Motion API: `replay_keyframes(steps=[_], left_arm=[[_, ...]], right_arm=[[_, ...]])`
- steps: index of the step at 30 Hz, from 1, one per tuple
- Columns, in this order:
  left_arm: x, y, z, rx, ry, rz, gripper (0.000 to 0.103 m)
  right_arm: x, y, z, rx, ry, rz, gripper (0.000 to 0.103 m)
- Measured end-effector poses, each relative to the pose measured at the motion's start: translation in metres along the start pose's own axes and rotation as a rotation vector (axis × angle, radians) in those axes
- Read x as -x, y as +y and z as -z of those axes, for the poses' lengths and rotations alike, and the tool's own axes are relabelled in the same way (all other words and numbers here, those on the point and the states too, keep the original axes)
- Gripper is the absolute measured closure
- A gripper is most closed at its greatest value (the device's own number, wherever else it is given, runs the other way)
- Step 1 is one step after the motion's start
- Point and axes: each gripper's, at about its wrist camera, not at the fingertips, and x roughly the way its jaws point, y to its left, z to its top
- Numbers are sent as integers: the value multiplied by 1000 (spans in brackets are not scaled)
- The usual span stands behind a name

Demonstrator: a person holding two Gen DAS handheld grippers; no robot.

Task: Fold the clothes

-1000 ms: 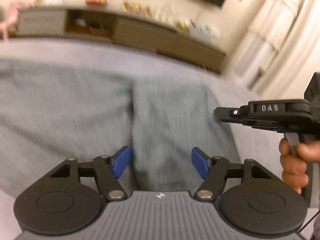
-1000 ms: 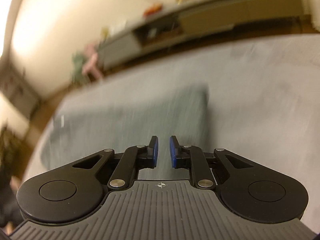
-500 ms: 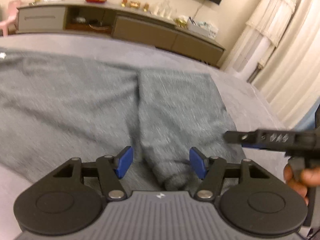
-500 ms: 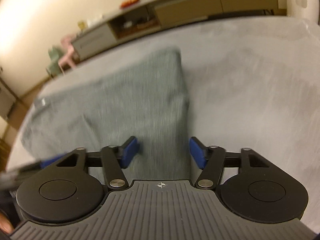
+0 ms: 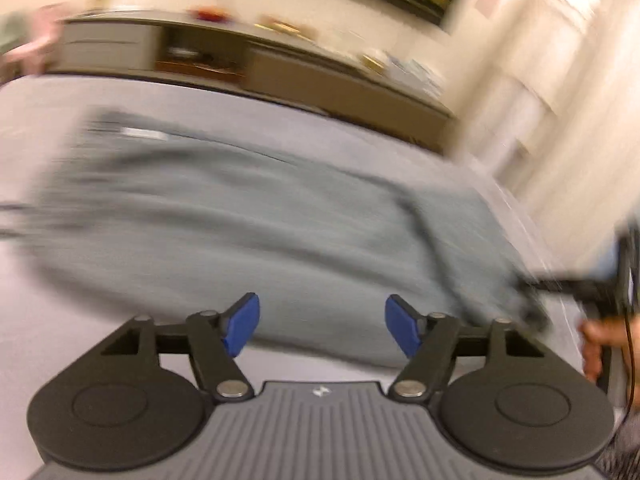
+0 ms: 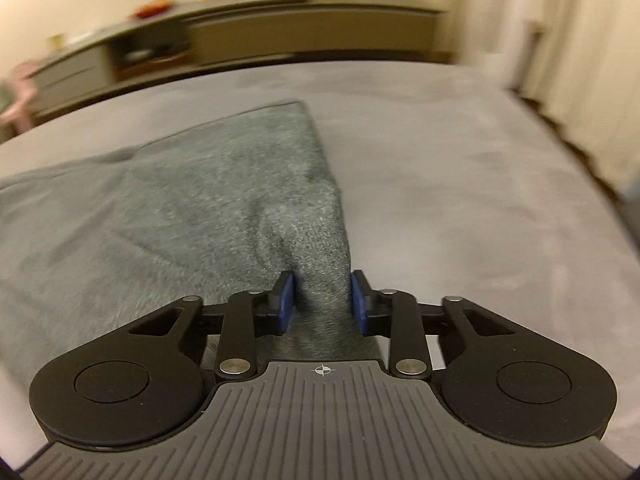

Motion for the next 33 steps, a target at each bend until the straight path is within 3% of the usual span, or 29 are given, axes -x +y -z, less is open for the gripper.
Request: replay_keyframes(steps=[2, 5, 7, 9, 13, 19, 20, 22, 23, 26, 29, 33], left_arm=[[18, 52, -8, 144, -26, -49, 21], [27, 129, -8, 426, -24, -56, 21], [24, 157, -7, 559, -30, 7, 18], [16, 162, -8, 597, -17, 26, 17], [-2, 146, -18, 545, -14, 42, 13], [-19, 132, -30, 530, -53, -29, 14], [-21, 131, -34, 528, -55, -43, 19], [-28, 126, -41, 500, -39, -93, 48], [-31, 124, -43, 488, -31, -114, 70], [-36, 117, -47, 446, -33, -155, 82], [-29, 87, -58, 297, -93, -193, 90], [-24, -17, -62, -185, -209, -208, 90]], right_arm=[[8, -10, -3, -44, -32, 48, 57], [40, -6, -6, -94, -187, 35, 45], [56, 12, -3, -52, -259, -43, 39], [60, 37, 5, 25, -260, -152, 36], [51, 90, 28, 203, -196, -327, 35], [18, 130, 48, 311, -90, -382, 47], [8, 132, 49, 309, -65, -386, 47], [1, 135, 52, 296, -46, -387, 45], [0, 136, 51, 303, -37, -382, 45], [-1, 139, 48, 311, -13, -377, 45], [-2, 129, 43, 258, 8, -404, 46], [-2, 105, 31, 43, 23, -466, 48]])
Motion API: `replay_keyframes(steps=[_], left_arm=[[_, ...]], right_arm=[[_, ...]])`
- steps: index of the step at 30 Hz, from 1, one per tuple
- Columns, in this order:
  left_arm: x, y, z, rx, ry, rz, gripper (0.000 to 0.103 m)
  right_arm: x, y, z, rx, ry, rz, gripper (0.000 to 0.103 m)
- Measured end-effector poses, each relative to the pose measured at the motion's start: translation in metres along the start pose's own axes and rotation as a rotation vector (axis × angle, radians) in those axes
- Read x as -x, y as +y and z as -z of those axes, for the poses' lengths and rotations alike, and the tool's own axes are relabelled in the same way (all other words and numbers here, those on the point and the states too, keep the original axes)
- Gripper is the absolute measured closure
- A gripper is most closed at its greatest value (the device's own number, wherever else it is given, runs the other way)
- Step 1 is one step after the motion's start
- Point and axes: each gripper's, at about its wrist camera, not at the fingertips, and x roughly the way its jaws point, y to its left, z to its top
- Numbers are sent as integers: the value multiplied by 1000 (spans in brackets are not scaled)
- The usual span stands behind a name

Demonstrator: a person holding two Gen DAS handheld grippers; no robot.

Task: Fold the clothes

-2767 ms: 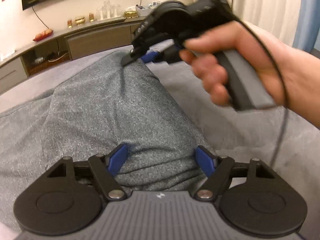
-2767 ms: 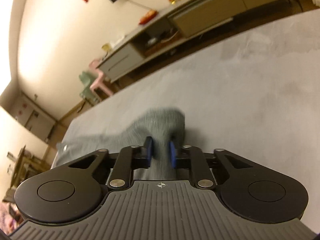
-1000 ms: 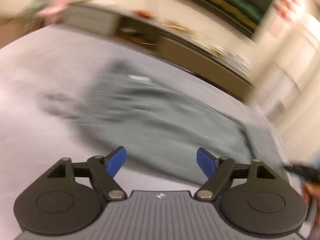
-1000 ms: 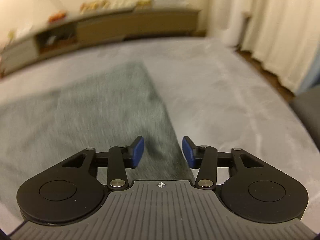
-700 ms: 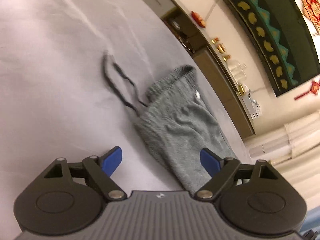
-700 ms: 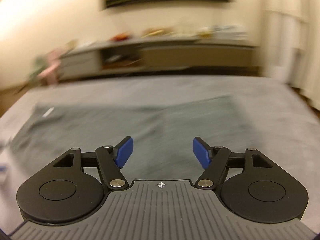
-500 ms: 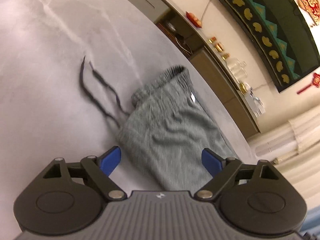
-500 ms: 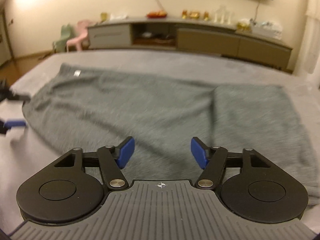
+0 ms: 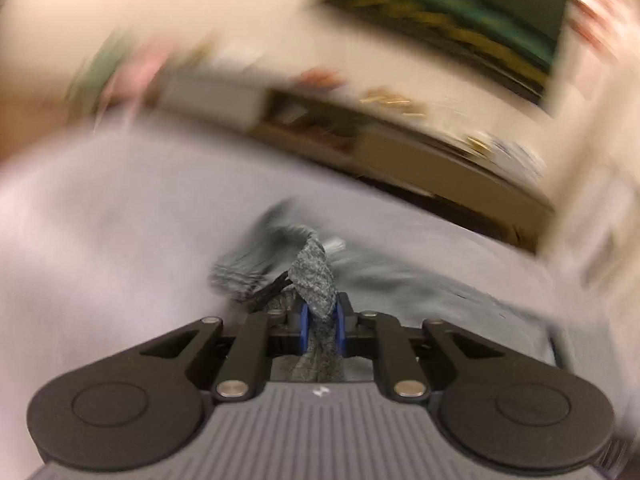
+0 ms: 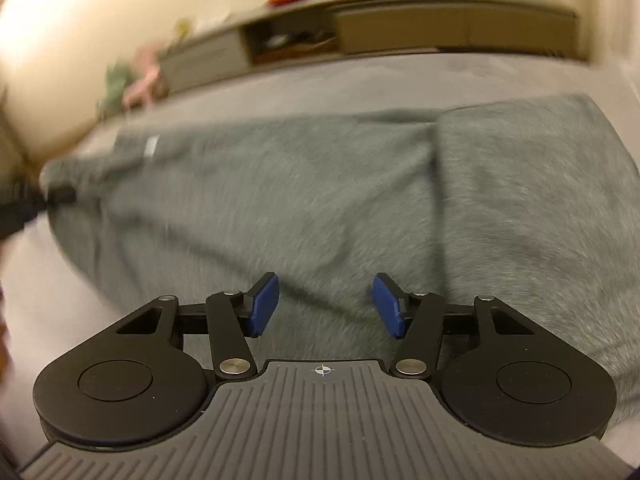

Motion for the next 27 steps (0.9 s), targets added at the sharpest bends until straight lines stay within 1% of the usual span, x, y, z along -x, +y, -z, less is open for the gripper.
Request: replay_keyframes(steps=[2, 3, 5, 6, 7, 8, 10, 11, 12, 14, 15, 17, 19, 20, 23, 25, 26, 27], left_arm=[[6, -61, 10, -230, -40, 71, 90], [7, -86, 21, -319, -40, 106, 90], [4, -129, 51, -469, -15, 168, 88], [3, -151, 66, -544, -3, 199, 85], [0, -165, 79, -592, 14, 215, 84], [-3, -172, 90, -607, 33, 220, 83], [1, -176, 105, -600, 42, 228, 76], [6, -176, 109, -593, 37, 232, 66], [13, -174, 112, -586, 26, 238, 55], [28, -167, 113, -571, 5, 262, 44], [35, -162, 112, -557, 4, 281, 41], [43, -150, 106, -505, 15, 323, 40], [45, -132, 95, -433, 22, 350, 36], [44, -124, 90, -395, 23, 350, 34], [25, -109, 75, -314, 42, 284, 33], [8, -107, 73, -297, 86, 277, 35], [0, -107, 74, -289, 105, 279, 35], [-6, -108, 75, -282, 120, 283, 35]], right_arm=[[11, -21, -7, -146, -47, -53, 47], [17, -33, -11, -223, -72, -84, 45], [25, -59, -11, -363, -104, -144, 42], [28, -71, -11, -432, -118, -174, 41], [28, -80, -10, -485, -118, -200, 39], [27, -92, -7, -538, -110, -230, 39], [19, -100, -1, -589, -86, -276, 39], [15, -103, 1, -605, -72, -296, 39], [10, -100, 1, -588, -64, -304, 38], [2, -90, 0, -539, -44, -312, 37], [0, -83, -1, -507, -38, -310, 36], [-2, -70, 0, -447, -24, -310, 34], [-3, -59, 1, -393, -7, -316, 32], [-4, -56, 3, -375, -1, -317, 32], [-11, -47, 6, -335, 16, -323, 32], [-17, -42, 7, -322, 26, -329, 33], [-19, -39, 9, -296, 29, -323, 34], [-21, -37, 10, -271, 32, -316, 41]])
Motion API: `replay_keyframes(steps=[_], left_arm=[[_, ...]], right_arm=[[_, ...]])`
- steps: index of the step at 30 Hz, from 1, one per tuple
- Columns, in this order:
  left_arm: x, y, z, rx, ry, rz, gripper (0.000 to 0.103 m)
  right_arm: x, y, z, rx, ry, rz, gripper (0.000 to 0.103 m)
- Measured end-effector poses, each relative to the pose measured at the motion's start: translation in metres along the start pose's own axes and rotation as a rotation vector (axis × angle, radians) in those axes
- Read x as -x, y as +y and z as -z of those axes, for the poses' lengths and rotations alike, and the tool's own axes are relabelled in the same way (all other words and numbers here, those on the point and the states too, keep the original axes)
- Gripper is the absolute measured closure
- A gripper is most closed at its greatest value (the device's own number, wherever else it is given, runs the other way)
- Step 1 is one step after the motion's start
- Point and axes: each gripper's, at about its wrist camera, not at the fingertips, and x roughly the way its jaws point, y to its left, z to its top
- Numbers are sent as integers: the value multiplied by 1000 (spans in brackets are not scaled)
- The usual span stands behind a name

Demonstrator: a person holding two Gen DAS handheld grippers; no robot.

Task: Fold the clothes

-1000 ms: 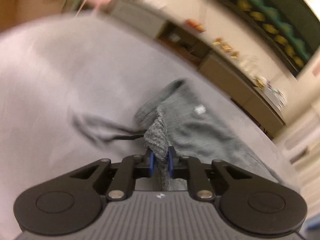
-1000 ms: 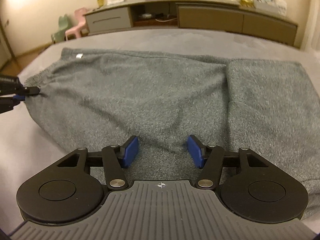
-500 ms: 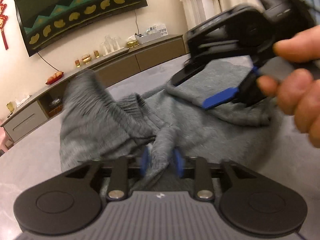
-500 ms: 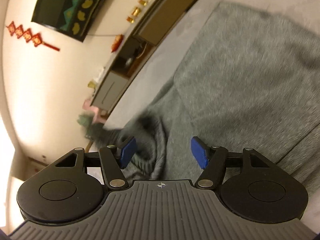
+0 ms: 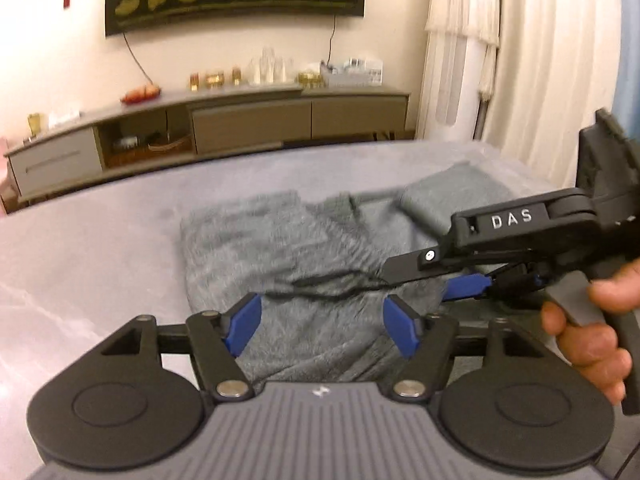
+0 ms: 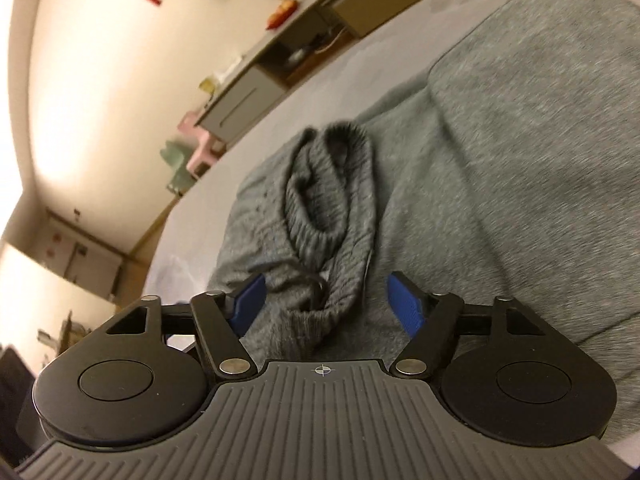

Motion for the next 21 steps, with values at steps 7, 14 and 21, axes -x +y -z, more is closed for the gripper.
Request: replay_keyframes(steps=[7, 14, 21], left_arm=[[4, 12, -5, 114, -30, 71, 36], [-19, 21, -26, 172, 43, 7, 38], [-29, -12, -30, 133, 89, 64, 36]], right_arm=[[19, 23, 6, 136, -20, 89, 90], [20, 7, 15, 104, -3, 170, 88], [76, 0, -13, 172, -171, 275, 57]])
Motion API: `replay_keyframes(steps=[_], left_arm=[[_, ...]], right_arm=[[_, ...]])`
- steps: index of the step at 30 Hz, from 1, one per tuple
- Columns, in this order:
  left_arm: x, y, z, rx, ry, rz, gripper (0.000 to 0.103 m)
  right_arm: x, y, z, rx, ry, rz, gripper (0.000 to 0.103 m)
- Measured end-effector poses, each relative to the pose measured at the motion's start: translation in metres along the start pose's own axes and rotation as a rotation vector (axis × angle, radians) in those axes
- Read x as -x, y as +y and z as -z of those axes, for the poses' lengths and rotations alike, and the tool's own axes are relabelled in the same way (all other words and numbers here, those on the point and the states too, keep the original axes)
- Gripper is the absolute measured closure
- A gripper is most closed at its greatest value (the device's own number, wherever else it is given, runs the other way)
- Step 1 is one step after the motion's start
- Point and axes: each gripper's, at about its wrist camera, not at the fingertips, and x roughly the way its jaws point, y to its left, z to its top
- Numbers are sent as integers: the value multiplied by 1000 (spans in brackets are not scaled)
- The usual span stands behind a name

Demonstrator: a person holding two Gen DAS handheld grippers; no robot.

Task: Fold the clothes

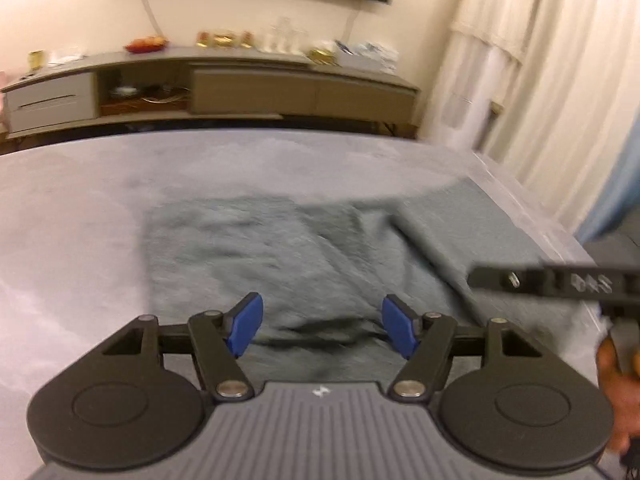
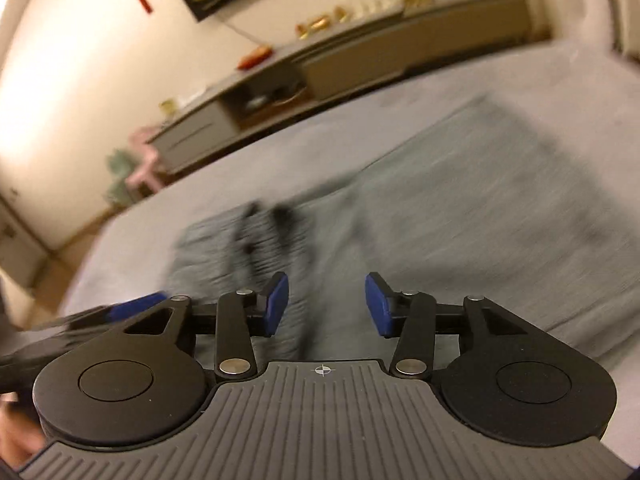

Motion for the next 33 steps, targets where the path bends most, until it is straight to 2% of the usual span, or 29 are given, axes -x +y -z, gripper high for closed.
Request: replay_keyframes(steps=[3, 5, 6, 7, 11, 13, 15, 17, 18, 19, 21, 24, 25, 27, 29, 30, 31, 33], left_arm=[[-15, -13, 13, -35, 57, -28, 36], [-20, -19, 21, -66, 76, -67, 36], [-20, -23, 24, -91, 73, -85, 36], [-21, -27, 28, -115, 70, -103, 35], [-26, -28, 26, -122, 89, -121, 33], [-22, -30, 24, -111, 97, -121, 35], [-10, -32, 20, -85, 72, -102, 39], [-1, -36, 17, -64, 49, -77, 36], [-1, -40, 16, -60, 38, -57, 34], [0, -43, 16, -55, 28, -37, 33], [-19, -50, 21, -77, 96, -44, 30], [-30, -66, 24, -141, 111, -106, 28], [-27, -69, 19, -124, 112, -101, 29], [-20, -77, 7, -89, 99, -83, 29], [-10, -91, -8, -62, 55, -46, 22], [-8, -100, -18, -54, 41, -25, 18], [-9, -109, -29, -49, 32, 0, 16], [-16, -129, -51, -44, 30, 41, 11]], right_arm=[[-24, -4, 9, 113, 89, 63, 59], [-26, -3, 18, 255, 67, 152, 83], [-26, -6, 15, 261, 55, 203, 92], [-25, -10, 12, 263, 44, 251, 81], [-22, -39, 2, 140, 16, 252, 80], [-19, -40, 3, 126, 23, 213, 66], [-2, -47, -1, 62, 23, 125, 56], [22, -63, -8, -30, -48, 71, 46], [35, -73, -13, -78, -90, 56, 38], [48, -87, -16, -128, -130, 75, 32], [57, -112, -14, -194, -153, 150, 32], [44, -147, -3, -251, -80, 244, 32], [39, -154, 2, -261, -64, 256, 31], [43, -159, 8, -247, -98, 249, 23], [42, -159, 9, -225, -92, 230, 26], [41, -158, 10, -212, -85, 211, 44], [41, -157, 10, -196, -81, 194, 56], [49, -140, 12, -115, -112, 185, 69]])
